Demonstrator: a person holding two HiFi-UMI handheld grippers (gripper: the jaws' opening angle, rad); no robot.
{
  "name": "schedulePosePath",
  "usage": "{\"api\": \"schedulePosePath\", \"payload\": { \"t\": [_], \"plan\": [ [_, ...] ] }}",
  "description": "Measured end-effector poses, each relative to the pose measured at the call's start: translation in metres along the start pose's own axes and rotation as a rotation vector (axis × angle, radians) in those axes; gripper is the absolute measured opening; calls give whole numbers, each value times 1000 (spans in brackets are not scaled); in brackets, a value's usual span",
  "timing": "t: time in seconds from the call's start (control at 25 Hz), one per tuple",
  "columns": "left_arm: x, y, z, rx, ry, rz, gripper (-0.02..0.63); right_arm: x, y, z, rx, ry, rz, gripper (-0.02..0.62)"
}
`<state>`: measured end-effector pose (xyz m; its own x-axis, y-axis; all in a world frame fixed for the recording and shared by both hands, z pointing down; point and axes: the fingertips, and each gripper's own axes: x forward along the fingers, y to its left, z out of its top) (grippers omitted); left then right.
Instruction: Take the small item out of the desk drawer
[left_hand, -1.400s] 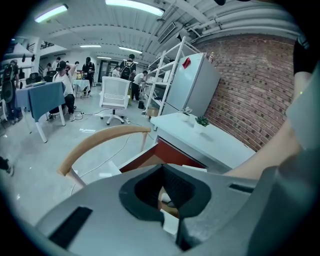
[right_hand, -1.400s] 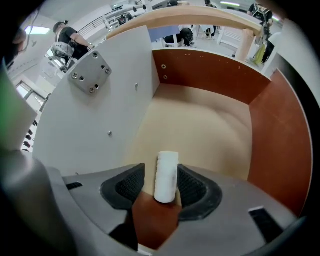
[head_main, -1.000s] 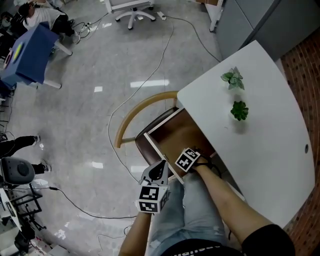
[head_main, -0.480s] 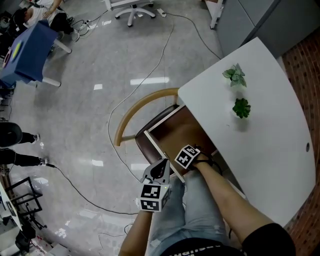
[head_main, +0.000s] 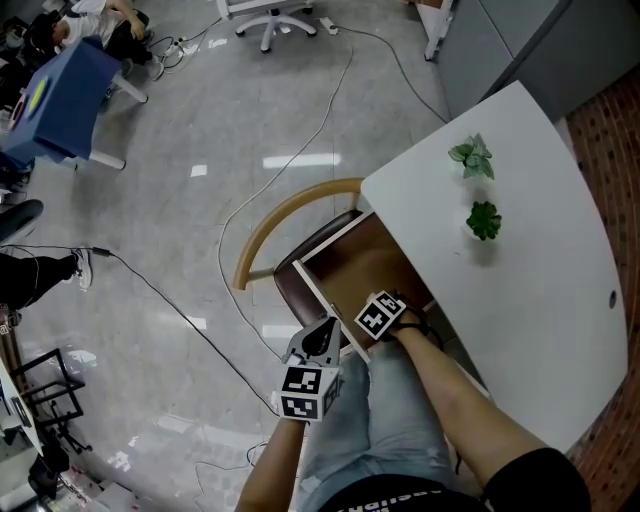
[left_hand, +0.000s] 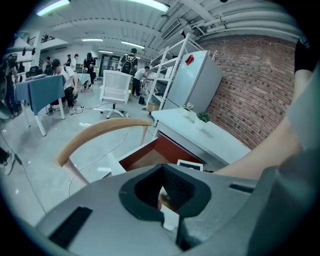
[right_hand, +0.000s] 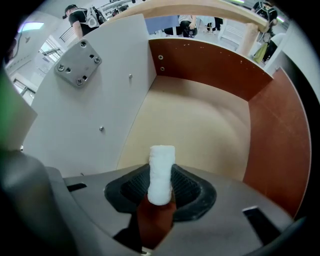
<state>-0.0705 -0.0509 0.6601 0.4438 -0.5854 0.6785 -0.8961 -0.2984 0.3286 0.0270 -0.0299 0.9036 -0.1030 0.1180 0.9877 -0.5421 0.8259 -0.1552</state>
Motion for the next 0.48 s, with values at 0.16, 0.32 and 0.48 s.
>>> {"api": "schedulePosePath", "payload": {
  "t": [0.16,0.32,0.48],
  "plan": [
    [-3,0,4,-1,3,0,6,-7,0,0,2,-15,-13,129],
    [-5,2,7,0,0,4,6,-12,-1,2,13,-33,-25,129],
    [-8,1,10,0,1,1,6,-19,-1,0,28,-34,-30,129]
  ]
}}
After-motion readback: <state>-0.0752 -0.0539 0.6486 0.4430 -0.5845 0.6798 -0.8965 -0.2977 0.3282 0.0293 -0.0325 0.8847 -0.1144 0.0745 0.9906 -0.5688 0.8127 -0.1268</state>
